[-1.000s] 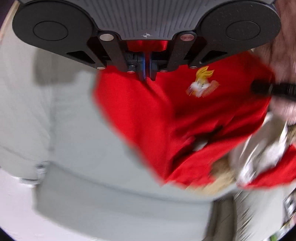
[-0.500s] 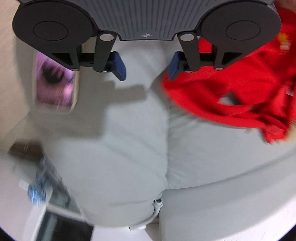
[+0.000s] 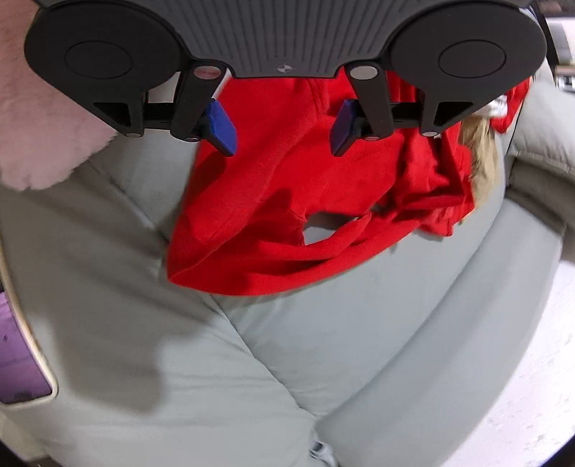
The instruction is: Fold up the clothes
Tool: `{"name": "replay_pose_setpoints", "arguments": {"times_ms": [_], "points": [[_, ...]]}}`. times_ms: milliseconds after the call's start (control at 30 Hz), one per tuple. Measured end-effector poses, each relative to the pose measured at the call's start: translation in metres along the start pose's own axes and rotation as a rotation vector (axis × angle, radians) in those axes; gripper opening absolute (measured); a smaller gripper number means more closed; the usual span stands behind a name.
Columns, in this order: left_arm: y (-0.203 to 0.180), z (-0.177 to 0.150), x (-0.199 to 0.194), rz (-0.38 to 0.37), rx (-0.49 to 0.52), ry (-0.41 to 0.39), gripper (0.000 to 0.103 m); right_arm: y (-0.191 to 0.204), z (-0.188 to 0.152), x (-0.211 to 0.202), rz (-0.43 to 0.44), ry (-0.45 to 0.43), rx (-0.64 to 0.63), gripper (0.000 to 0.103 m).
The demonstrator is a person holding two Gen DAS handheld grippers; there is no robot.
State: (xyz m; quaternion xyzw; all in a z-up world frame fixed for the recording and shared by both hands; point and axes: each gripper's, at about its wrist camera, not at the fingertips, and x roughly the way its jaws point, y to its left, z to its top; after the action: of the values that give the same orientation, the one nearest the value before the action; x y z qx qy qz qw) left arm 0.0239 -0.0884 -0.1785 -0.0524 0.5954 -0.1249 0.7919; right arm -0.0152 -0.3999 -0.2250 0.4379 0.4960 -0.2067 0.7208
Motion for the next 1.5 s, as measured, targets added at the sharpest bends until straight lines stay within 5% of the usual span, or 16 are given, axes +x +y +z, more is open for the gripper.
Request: {"name": "replay_pose_setpoints", "arguments": {"times_ms": [133,233,567,767,1167,1333,1500], "points": [[0.001,0.000,0.003,-0.005,-0.003,0.006,0.025,0.005,-0.003,0.022,-0.070,0.014,0.055,0.045],[0.002,0.001,0.004,-0.011,-0.008,0.009,0.025,0.002,-0.005,0.024,-0.099,0.002,0.023,0.010],[0.009,-0.003,-0.004,-0.030,-0.019,0.028,0.027,-0.066,-0.018,-0.044,-0.119,-0.015,-0.123,0.004],[0.014,-0.006,-0.017,-0.025,-0.067,0.048,0.043,-0.064,-0.019,-0.065,-0.064,-0.013,-0.157,0.046],[0.018,-0.022,-0.008,0.021,-0.183,0.070,0.059,-0.069,-0.018,-0.038,0.025,-0.026,-0.147,0.053],[0.009,-0.024,0.008,0.026,-0.160,0.067,0.060,-0.069,-0.002,-0.036,-0.025,-0.101,-0.248,0.063],[0.006,-0.026,0.026,-0.012,-0.166,0.076,0.061,-0.078,0.014,-0.025,-0.046,-0.050,-0.316,0.065]]}}
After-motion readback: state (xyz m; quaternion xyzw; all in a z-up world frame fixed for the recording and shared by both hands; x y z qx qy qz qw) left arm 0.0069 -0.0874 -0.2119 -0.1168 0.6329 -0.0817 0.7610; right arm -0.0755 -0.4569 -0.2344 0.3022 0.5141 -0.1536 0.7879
